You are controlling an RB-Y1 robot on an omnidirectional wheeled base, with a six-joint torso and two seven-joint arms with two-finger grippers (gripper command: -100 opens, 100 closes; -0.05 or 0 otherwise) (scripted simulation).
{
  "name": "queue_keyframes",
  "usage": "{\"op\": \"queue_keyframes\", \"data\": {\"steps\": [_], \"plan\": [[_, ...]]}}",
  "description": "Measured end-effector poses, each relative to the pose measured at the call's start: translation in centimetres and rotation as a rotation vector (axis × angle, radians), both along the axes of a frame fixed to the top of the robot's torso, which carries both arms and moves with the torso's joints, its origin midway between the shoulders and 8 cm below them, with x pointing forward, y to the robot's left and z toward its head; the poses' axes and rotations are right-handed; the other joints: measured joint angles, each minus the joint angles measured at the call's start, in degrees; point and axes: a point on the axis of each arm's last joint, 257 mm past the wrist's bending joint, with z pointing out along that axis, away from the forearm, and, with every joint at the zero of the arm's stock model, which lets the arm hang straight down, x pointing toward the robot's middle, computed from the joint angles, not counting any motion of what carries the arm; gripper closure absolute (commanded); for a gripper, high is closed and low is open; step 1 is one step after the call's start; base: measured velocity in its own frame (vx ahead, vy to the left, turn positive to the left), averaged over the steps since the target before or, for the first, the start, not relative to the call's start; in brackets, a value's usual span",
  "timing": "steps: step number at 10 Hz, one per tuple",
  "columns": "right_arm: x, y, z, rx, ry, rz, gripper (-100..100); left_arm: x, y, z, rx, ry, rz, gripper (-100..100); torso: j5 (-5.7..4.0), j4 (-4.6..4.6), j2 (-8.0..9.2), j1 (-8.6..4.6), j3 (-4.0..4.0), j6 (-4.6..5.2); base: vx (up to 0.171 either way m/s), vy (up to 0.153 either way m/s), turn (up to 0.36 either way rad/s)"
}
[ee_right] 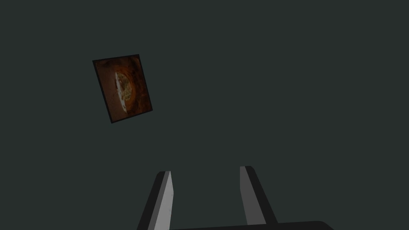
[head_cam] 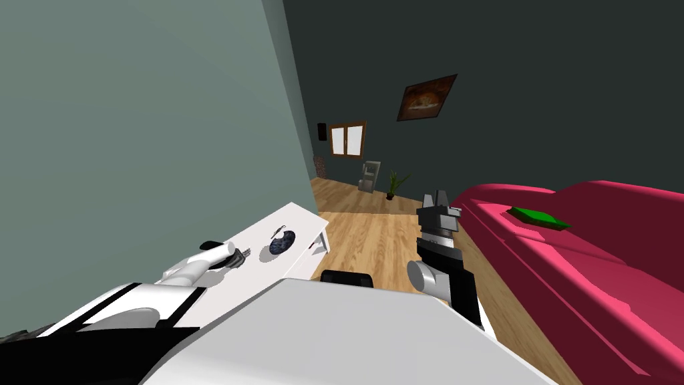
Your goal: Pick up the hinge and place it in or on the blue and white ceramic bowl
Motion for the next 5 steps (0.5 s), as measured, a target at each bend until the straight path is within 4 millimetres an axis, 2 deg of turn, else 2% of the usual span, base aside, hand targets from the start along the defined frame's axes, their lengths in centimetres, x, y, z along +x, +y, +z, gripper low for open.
{"op": "queue_keyframes", "data": {"steps": [3,4,5], "plan": [[0.0,0.0,0.0,0.0,0.0,0.0,0,0.1,2.5,2.5,0.053,-0.006,0.017,100,-0.01,-0.02,-0.09,-0.23,-0.05,0.05,0.009,-0.139,0.017],[0.0,0.0,0.0,0.0,0.0,0.0,0,-0.4,3.6,3.6,0.068,-0.008,0.03,100,-0.04,-0.01,-0.01,-0.3,-0.01,0.0,0.0,-0.112,0.024],[0.0,0.0,0.0,0.0,0.0,0.0,0,-0.7,4.2,4.1,0.075,-0.007,0.036,100,0.01,-0.01,-0.01,-0.19,-0.01,0.04,0.009,-0.045,0.004]]}}
